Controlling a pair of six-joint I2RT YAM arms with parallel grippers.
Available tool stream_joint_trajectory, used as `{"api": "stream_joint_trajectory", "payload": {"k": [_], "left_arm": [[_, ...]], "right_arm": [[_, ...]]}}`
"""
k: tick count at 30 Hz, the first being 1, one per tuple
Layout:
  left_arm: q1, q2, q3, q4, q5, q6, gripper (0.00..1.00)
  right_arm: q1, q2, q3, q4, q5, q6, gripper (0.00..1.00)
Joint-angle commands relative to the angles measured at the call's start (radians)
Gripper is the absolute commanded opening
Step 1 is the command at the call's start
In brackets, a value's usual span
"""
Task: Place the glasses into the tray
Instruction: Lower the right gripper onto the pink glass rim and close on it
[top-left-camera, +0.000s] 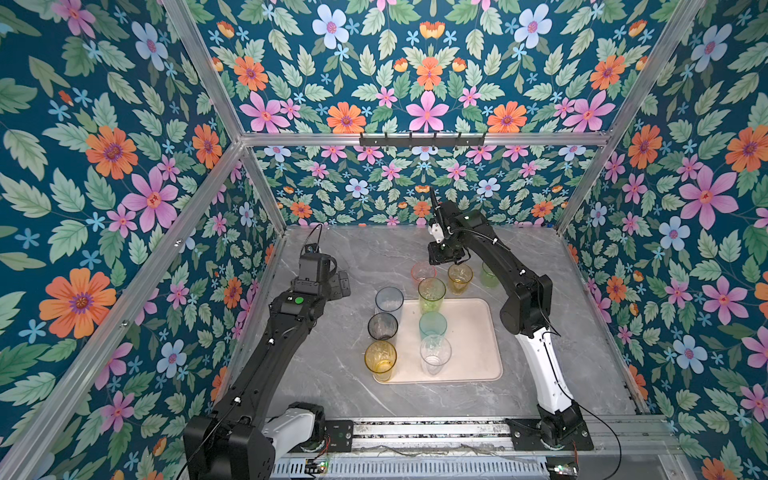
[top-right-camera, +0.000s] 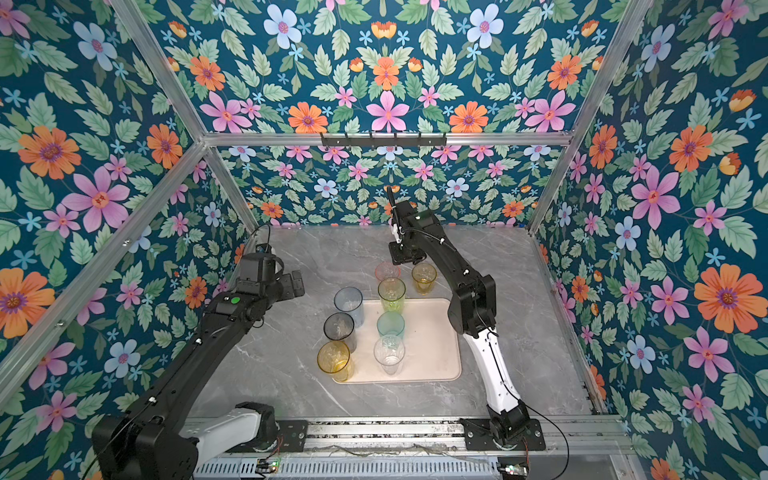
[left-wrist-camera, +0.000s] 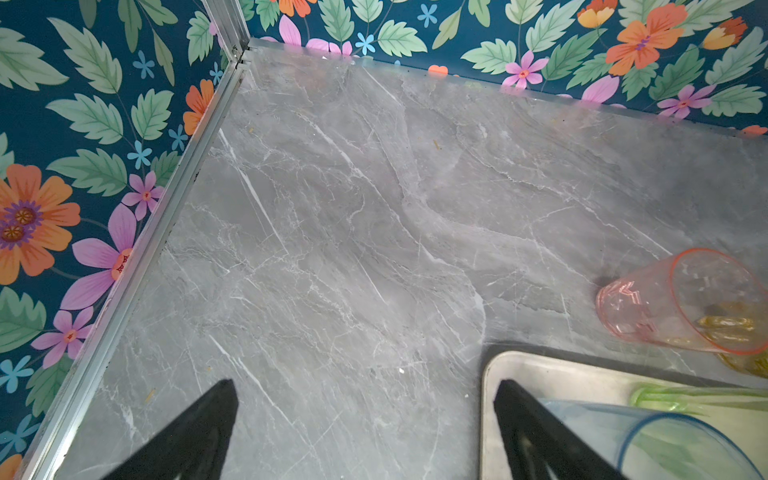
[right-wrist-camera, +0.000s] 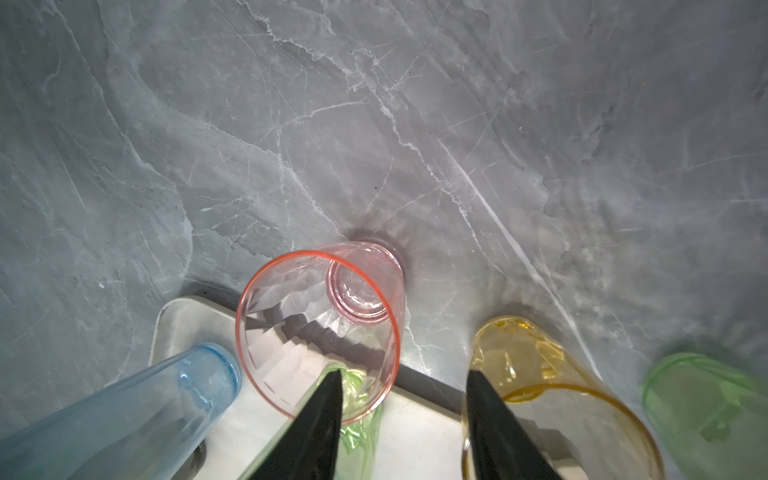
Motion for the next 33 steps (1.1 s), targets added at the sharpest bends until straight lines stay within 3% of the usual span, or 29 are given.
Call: {"api": "stream_joint_trajectory", "payload": {"k": [1,33], "left_arm": [[0.002,0.0,0.002,0.006,-0.013,0.004,0.99],[0.004,-0.005,0.003,0.004,-0.006,0.006,0.99]], "right_arm": [[-0.001,0.005,0.002,0.007,-0.019,-0.012,0.5],[0.013,0.066,0.023,0.018,-0.024,-0.036,0.47]]}}
